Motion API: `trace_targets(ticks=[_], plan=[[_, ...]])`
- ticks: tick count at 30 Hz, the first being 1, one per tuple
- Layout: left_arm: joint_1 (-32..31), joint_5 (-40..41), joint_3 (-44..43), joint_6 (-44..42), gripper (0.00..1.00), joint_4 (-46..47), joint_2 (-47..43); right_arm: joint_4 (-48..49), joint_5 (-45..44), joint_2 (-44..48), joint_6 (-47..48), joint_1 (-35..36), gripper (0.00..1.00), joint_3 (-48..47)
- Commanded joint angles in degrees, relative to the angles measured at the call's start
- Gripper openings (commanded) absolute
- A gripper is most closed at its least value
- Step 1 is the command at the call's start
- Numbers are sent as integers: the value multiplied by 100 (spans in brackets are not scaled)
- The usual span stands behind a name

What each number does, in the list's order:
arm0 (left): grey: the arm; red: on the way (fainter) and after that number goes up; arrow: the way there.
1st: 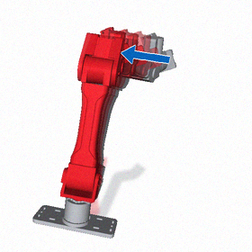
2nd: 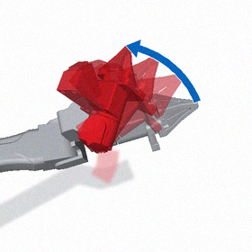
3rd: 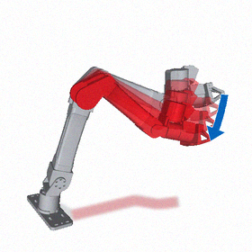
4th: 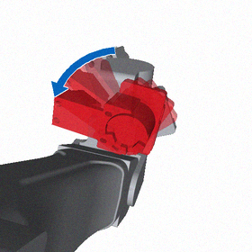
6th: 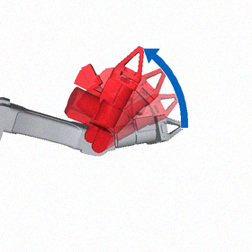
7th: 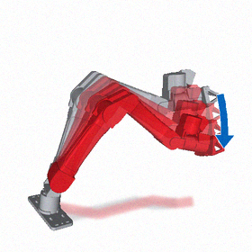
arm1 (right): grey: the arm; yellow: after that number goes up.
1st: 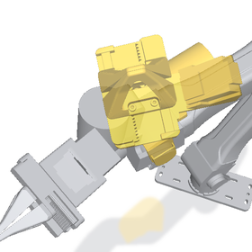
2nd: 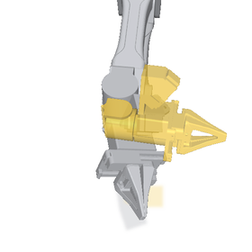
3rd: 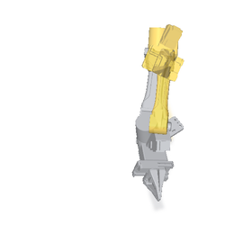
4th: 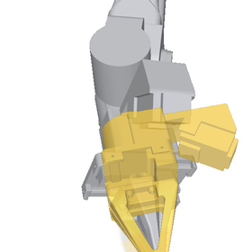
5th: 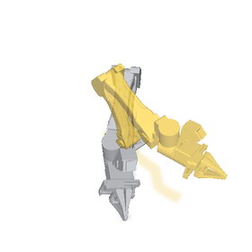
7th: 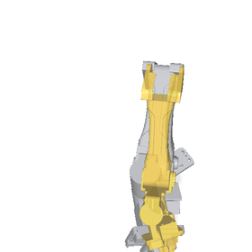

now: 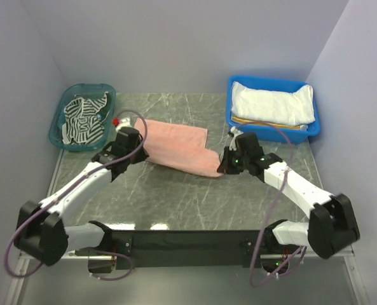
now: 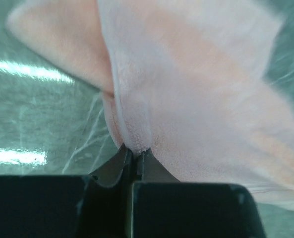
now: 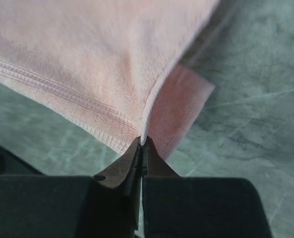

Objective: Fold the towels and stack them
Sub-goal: Flatten out the crumpled towel

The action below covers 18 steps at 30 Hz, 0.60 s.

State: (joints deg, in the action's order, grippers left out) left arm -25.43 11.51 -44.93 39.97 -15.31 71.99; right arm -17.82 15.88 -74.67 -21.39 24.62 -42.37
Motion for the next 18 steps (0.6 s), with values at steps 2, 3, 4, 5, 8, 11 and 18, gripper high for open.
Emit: trace_targets(ticks=[2,3,4,5,8,11,18], plan=[[3,398,-947,432,4,-1789,-764,-1089,-33,901,-76,25,0,-824],[3,257,-1070,511,8,-2113,-913,-1344,194,1111,-94,34,0,-869],[3,134,-1079,547,10,-2282,-984,-1468,318,1217,-102,34,0,-904],[-6,-146,-1062,565,12,-2405,-1072,-1574,441,1314,-111,25,0,-913],[-6,-403,-720,696,14,-2844,-1676,-1917,688,1753,-146,25,0,-739],[-15,-649,-289,863,18,-3405,-2370,-2242,908,2237,-225,25,2,-397],[-15,-1176,-682,1233,18,-4513,-3946,-2743,2173,3503,-472,121,1,141]])
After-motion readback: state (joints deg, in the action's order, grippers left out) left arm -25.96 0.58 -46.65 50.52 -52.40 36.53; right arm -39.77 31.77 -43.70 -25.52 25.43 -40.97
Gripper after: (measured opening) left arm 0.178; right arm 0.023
